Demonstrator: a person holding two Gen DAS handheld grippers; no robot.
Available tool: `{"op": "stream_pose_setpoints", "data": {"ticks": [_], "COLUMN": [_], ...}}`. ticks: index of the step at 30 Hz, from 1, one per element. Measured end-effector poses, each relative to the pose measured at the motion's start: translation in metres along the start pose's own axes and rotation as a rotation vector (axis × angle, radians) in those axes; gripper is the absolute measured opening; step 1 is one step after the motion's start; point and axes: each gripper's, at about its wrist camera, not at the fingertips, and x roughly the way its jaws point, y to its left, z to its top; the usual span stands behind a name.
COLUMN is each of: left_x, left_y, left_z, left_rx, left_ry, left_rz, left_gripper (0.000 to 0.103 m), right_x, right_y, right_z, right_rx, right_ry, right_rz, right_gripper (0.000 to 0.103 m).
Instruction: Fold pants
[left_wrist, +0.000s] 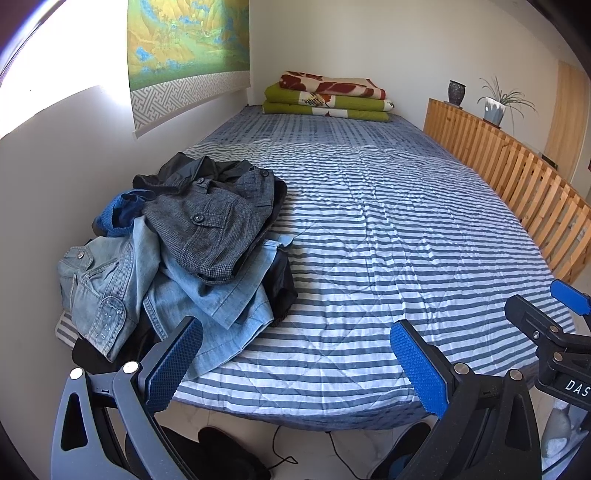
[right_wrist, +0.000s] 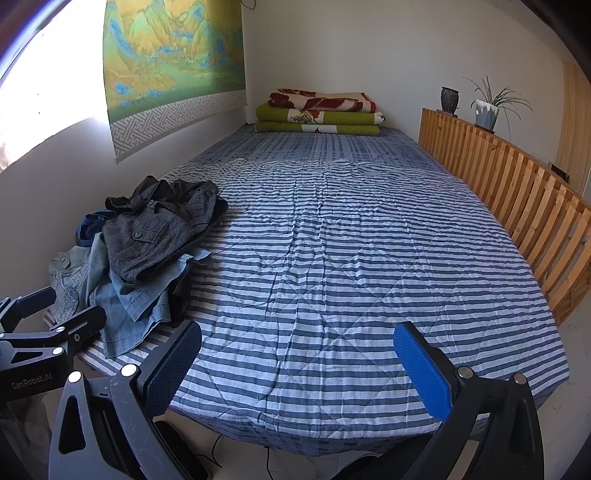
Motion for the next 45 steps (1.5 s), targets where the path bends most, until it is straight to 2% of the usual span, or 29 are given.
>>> {"op": "stream_pose_setpoints", "data": {"ticks": [22,31,36,42,43,45], "left_x": [0.002,0.012,0.028,0.056,0.061,0.07], "left_y": [0.001,0.01,0.027,0.065,0.073,0.089], "left_z": [0.001,0.004,0.004,0.005,0.006,0.006], "left_rx": [0.005,-0.007,-0.024,-0.093,-0.104,-0.131], "left_ry": [-0.006,-0.001,0.016,0.047,0.05,0.058], "left_rz": [0.002,0.01,0.035,0.075,0.084,0.103], "left_gripper": [0.103,0.103,0.103,0.103,0.103,0.102], "right_x": [0.003,0.012,0.033,0.083,0.094,0.117], "right_y": [-0.001,0.003,0.016,0.041,0.047,0.058], "right_z": [0.0,0.004,0.011,0.028,0.031,0.038], "right_rx": [0.001,-0.005,-0.04,-0.042,-0.04,-0.04], "right_ry": [-0.019,-0.026,0.005,0.081,0.099,0.136], "right_rz": [-0.009,0.022,0.055,0.163,0.176,0.209], "right_gripper": [0.102,0.102,0.102,0.102,0.101,0.092]}}
